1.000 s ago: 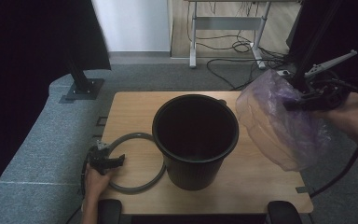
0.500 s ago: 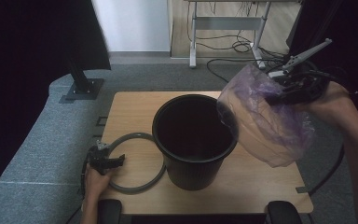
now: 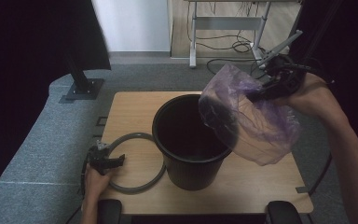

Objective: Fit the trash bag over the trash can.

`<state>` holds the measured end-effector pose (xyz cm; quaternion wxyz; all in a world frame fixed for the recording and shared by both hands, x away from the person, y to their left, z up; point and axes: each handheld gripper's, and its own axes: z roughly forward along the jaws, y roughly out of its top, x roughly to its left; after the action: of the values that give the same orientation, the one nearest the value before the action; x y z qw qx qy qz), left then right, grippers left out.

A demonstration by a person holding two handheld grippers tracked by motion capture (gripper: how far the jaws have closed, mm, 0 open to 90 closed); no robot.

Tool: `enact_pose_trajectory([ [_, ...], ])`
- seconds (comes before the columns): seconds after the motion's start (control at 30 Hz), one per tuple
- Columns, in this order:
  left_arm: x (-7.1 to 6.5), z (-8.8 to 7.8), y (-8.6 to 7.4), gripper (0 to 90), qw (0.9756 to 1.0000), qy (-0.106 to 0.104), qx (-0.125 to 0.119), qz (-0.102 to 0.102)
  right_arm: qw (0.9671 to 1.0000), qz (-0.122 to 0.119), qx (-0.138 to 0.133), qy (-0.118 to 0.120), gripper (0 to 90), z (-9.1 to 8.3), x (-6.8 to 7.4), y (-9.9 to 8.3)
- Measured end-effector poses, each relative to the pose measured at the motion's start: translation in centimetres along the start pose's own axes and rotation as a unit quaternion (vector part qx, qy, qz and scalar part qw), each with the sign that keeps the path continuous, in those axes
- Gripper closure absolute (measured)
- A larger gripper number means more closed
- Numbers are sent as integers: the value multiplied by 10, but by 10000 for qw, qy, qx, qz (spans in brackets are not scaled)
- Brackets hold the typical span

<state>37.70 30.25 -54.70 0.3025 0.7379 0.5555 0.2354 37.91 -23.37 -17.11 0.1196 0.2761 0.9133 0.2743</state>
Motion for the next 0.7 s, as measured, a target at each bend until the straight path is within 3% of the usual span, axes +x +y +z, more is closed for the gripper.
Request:
enact_pose_trajectory([
  [0.37,0,0,0,87,10000,1,-2,0,9994,-278,59,195,798,21,17,29],
  [0.7,0,0,0,88,10000,0,0,1,9969,-627,117,464,798,50,38,60],
])
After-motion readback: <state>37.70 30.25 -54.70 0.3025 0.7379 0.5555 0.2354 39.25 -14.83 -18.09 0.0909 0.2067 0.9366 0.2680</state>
